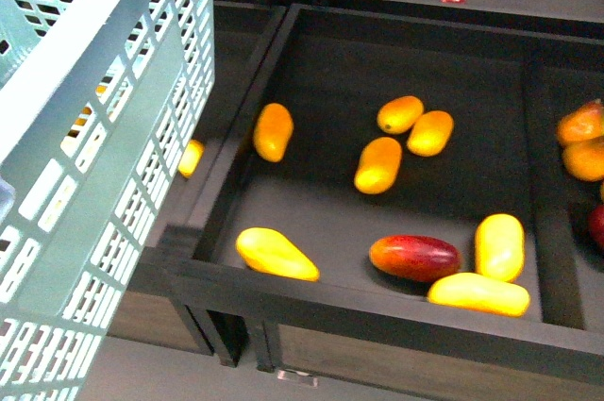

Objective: Pick mango and avocado into basket

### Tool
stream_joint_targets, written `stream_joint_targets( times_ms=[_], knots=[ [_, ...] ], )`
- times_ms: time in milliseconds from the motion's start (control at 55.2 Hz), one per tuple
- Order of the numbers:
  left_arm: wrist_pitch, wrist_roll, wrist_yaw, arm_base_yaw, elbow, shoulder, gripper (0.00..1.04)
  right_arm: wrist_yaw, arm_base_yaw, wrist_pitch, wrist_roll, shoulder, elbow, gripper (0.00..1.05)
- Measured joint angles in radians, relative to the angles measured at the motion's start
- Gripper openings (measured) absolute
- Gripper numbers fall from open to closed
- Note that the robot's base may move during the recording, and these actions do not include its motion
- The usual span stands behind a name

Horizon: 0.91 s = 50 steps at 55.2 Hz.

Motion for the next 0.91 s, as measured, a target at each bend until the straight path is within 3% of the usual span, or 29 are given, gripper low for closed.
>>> stream_joint_targets(
  times_ms=[906],
  knots=[
    [0.001,0.007,-0.008,0.006,0.000,0.006,0.28,-0.005,0.000,0.000,0.000,0.000,0.000,0.97]
  ],
)
